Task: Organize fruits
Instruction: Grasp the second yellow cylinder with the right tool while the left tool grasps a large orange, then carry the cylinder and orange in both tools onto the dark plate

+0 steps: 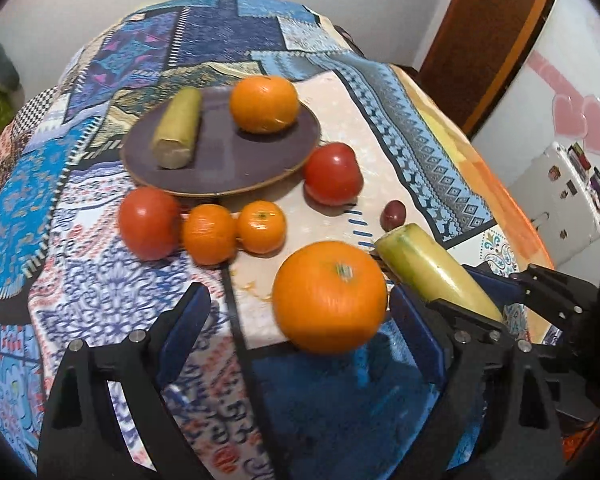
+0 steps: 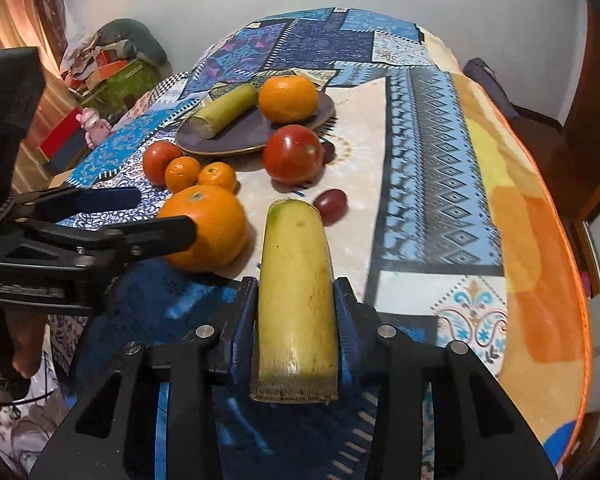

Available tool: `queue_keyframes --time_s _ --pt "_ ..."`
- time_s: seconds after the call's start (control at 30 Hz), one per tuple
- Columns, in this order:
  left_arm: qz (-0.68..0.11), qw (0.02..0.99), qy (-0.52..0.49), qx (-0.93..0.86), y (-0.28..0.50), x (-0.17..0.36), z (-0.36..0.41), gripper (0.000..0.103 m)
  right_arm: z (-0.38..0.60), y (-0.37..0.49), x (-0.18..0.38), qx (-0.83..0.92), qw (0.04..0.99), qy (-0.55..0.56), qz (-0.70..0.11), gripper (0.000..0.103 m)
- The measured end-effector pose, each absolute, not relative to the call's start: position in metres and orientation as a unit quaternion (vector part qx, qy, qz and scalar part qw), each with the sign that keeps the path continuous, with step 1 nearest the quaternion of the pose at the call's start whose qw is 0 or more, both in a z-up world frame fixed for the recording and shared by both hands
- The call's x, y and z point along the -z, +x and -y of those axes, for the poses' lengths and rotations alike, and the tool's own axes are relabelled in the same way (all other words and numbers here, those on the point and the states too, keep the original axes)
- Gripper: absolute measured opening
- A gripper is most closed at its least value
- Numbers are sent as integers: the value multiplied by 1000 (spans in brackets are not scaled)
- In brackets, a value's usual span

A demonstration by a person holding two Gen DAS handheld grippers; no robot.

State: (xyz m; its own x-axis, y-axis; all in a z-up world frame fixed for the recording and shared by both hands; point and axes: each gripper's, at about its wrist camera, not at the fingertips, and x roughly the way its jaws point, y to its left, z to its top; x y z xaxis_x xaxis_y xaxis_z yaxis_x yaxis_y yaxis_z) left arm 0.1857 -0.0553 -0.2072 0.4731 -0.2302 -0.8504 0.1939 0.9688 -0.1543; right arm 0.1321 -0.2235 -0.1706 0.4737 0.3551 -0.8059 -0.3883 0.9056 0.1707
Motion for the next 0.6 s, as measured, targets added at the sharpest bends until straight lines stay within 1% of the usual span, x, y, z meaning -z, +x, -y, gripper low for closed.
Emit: queue_keyframes --time_s 0.17,0.23,0.3,0.33,0.37,0.47,0.53,0.6 --pt "-509 851 -7 129 192 220 67 91 222 134 171 -228 853 -20 -469 36" --pt "-514 848 -7 130 195 225 68 85 220 136 172 -231 852 -25 -470 36" --pt "-519 843 -13 143 197 228 69 74 218 139 176 -235 848 -26 -475 37" --pt "-519 842 -14 147 197 229 69 71 218 141 179 -236 845 -27 -478 38" --pt "-517 842 -13 154 197 229 71 66 216 143 182 -238 844 -28 -480 38" --pt "-513 844 -11 155 196 229 72 66 211 143 184 -237 848 -42 -472 38" --pt "-515 842 -21 159 197 229 70 65 210 143 184 -236 852 -45 -466 36" --pt "-517 841 -27 156 197 227 67 65 211 143 182 -238 853 -42 -463 36"
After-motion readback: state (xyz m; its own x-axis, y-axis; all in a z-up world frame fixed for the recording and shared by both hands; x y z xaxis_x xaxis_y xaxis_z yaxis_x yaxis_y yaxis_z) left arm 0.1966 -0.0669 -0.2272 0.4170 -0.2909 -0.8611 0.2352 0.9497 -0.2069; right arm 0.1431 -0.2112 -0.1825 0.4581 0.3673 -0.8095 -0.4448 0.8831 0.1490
